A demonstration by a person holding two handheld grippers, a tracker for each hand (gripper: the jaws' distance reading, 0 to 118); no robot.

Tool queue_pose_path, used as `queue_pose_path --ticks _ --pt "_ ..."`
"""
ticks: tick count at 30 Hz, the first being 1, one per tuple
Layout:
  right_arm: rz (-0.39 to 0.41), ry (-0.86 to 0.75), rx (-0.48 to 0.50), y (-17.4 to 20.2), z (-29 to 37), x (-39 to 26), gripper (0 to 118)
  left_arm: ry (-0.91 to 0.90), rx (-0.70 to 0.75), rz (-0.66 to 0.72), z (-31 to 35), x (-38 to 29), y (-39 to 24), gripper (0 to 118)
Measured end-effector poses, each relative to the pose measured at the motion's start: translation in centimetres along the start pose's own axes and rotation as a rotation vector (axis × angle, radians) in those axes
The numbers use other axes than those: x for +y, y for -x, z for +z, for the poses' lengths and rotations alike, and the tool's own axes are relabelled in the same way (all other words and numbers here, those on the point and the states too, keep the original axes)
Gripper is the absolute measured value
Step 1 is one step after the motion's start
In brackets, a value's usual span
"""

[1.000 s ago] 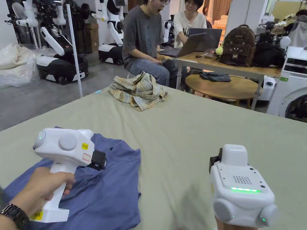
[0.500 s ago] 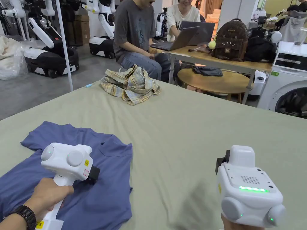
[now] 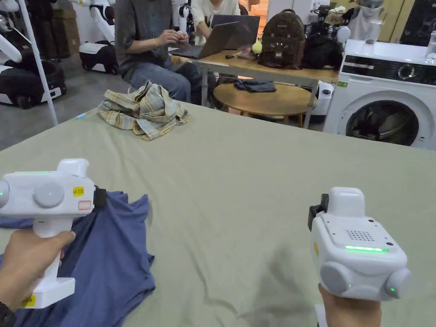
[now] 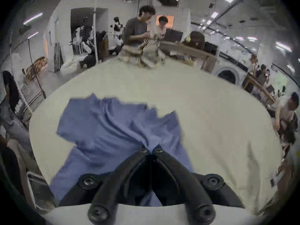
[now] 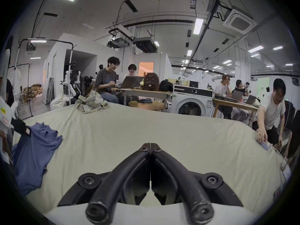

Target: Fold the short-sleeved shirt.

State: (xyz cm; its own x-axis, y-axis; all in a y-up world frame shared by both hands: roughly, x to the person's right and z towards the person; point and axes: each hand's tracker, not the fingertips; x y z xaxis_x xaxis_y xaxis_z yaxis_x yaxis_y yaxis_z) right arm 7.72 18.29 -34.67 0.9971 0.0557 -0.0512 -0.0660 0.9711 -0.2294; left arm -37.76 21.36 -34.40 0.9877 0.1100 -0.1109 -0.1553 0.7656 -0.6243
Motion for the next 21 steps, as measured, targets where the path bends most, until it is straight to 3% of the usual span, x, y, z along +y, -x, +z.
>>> queue_pose_path --ticks 5,13,21 --pt "-0.004 -0.016 -0.051 -2.8 1.1 0.3 0 -0.083 -0.168 -0.023 1.2 3.7 -5.8 0" --pt "-0.024 -0.028 -0.15 -8.4 3.8 0.5 0 -0.153 -0.463 -0.191 2.5 7.7 -20.5 0" --pt "-0.044 -0.055 -0.3 -15.5 8.3 0.3 0 -0.115 -0.769 -0.367 3.2 5.1 -38.0 0"
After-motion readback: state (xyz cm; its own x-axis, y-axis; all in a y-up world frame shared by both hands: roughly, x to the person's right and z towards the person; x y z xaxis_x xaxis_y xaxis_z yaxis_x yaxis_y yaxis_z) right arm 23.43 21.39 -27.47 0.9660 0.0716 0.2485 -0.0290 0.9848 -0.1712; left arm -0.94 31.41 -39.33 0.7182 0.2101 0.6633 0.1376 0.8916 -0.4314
